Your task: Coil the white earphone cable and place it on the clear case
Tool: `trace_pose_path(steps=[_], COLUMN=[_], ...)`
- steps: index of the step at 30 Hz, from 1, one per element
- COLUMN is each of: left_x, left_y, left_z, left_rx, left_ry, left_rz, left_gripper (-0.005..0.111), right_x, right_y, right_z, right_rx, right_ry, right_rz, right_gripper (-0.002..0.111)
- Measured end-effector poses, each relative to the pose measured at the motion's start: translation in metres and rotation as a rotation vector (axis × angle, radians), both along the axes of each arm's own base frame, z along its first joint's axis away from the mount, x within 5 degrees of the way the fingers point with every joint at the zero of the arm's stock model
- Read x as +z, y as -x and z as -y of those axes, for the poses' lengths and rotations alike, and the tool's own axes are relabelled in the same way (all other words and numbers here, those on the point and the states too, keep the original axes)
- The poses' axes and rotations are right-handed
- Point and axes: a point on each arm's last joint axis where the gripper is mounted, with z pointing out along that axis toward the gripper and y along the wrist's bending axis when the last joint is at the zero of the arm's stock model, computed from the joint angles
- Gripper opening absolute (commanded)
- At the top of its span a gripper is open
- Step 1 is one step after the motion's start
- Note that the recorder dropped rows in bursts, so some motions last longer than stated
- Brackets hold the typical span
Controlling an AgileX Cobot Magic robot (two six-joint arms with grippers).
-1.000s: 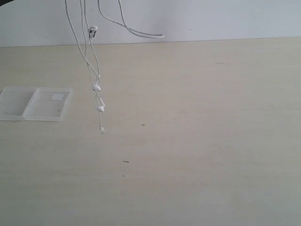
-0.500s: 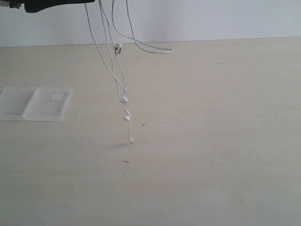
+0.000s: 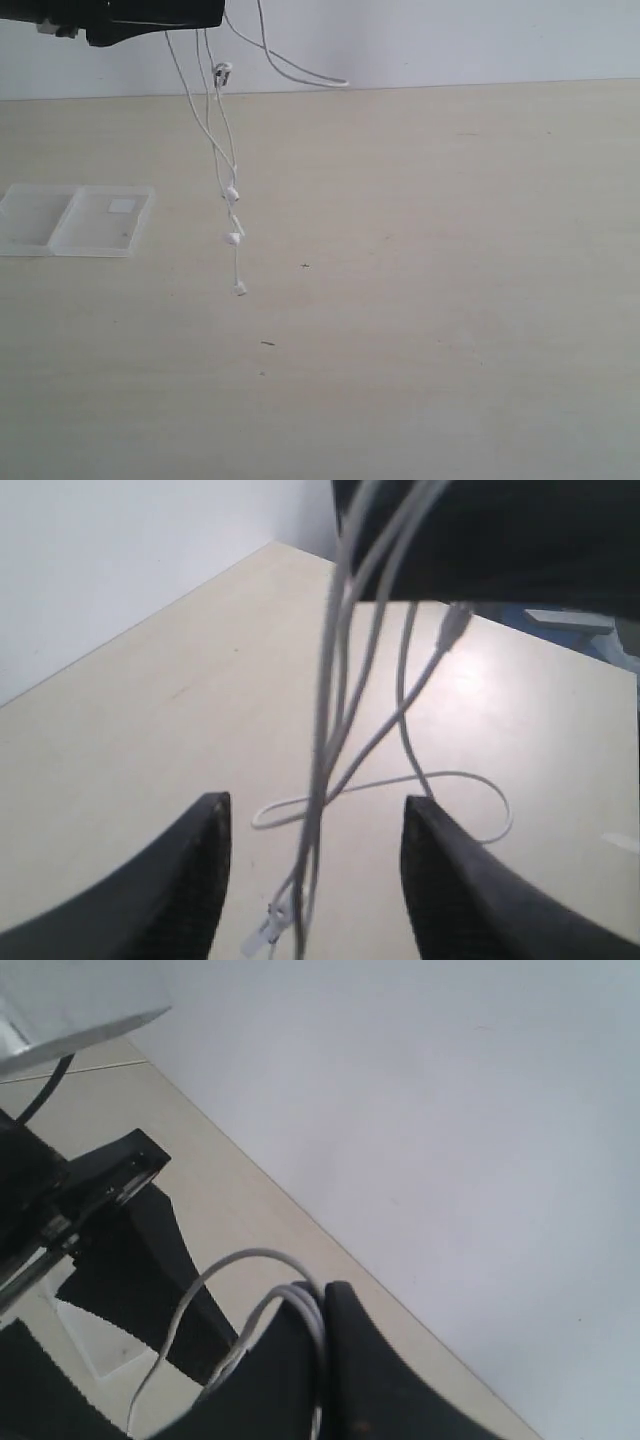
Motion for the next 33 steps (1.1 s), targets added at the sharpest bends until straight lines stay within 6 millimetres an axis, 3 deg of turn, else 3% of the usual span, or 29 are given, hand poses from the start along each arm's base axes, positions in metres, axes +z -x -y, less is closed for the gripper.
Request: trace_pose_path(steps=[7, 15, 18, 23, 25, 28, 33], left_x=[0.0001, 0.0005, 0.0013, 0.0028, 0.0035, 0.0047, 0.0051], left_y=[-0.0017, -0.0028, -0.0029, -0.0031, -0.0032, -0.0034, -0.0035], left_z=[-0.0010, -0.0015, -0.0013, -0.0008, -0.0006, -0.0003, -0.0002], left_rx=[0.016, 0.026, 0.028, 0.032, 0.034, 0.038, 0.036], left_ry=[-0.010, -0.010, 0.000, 0.021, 0.033, 0.050, 0.052], left_rz=[0.018, 0.028, 0.028, 0.026, 0.024, 0.022, 0.028], left_gripper=[0.048, 0.015, 0.018, 0.046, 0.050, 0.047, 0.025], right_x=[0.0002, -0.0017, -0.0017, -0.0022, -0.0022, -0.0023, -0.0025], right_y=[-0.0002, -0.0005, -0.0004, -0.0003, -0.0003, -0.0002, -0.0001], right_z=[0.0010, 0.0027, 0.0026, 0.0027, 0.0027, 0.0026, 0.0027], right_rx=[-0.009, -0.026, -0.026, -0.027, -0.027, -0.027, -0.028], right_ry=[0.007, 0.024, 0.023, 0.022, 0.022, 0.020, 0.020], right_rz=[-0.005, -0.021, -0.023, -0.029, -0.029, -0.032, -0.036], right_gripper=[0.000, 0.000, 0.000, 0.000, 0.000, 0.000, 0.000])
